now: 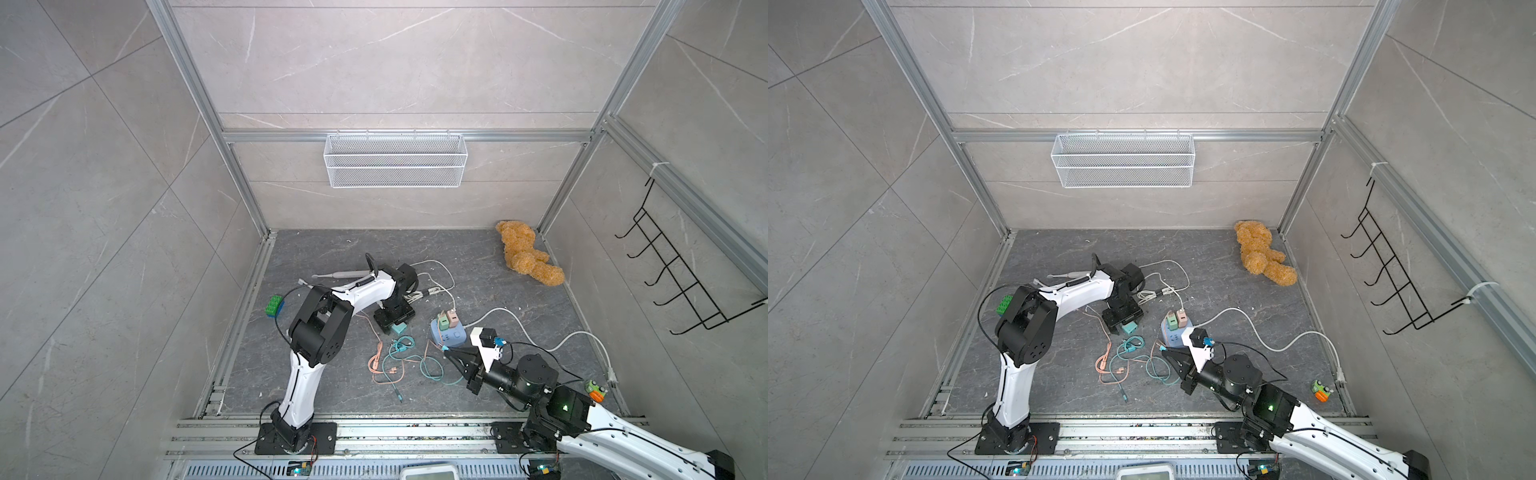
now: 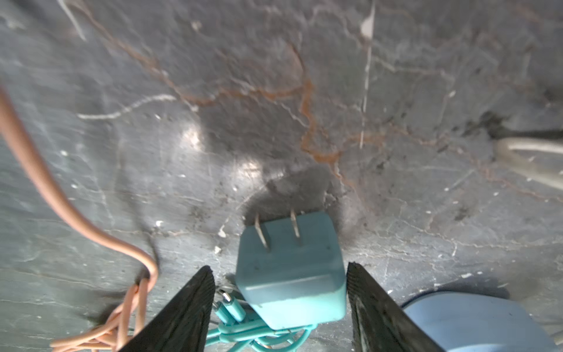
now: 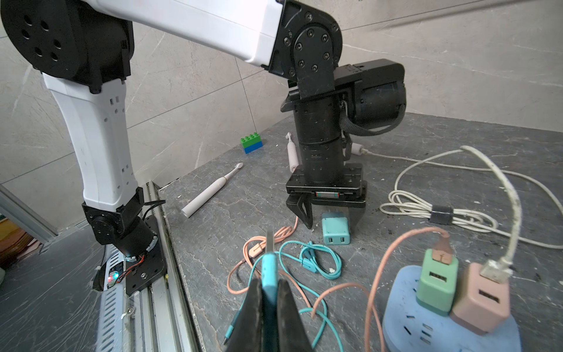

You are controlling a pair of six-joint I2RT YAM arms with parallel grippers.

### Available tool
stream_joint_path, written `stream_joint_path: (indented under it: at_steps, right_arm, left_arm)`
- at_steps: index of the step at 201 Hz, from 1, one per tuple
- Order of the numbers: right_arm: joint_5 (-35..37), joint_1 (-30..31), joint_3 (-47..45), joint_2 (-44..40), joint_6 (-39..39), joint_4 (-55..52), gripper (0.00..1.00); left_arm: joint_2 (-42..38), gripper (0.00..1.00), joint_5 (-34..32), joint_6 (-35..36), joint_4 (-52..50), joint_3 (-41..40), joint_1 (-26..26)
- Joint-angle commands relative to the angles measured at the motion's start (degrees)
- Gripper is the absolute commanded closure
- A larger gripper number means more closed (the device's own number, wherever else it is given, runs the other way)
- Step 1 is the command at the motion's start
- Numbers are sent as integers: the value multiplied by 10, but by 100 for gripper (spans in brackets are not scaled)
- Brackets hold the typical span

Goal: Charge the electric toothbrush
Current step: Pick up the plug from the center of the board.

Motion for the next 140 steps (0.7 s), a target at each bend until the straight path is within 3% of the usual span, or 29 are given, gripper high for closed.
stream_joint_path:
  at_steps: [1,85,140]
  right_arm:
    - [-12,3,-3,9,5,17,100]
    - [-9,7,-3,14,5,18,100]
    - [-11,8,-2,25,4,22,100]
  left_arm:
    - [-13,30,-17,-2,0,3,3]
    - [10,47,5,11,17,7,4]
    - [-25,63,23,28,42,-51,23]
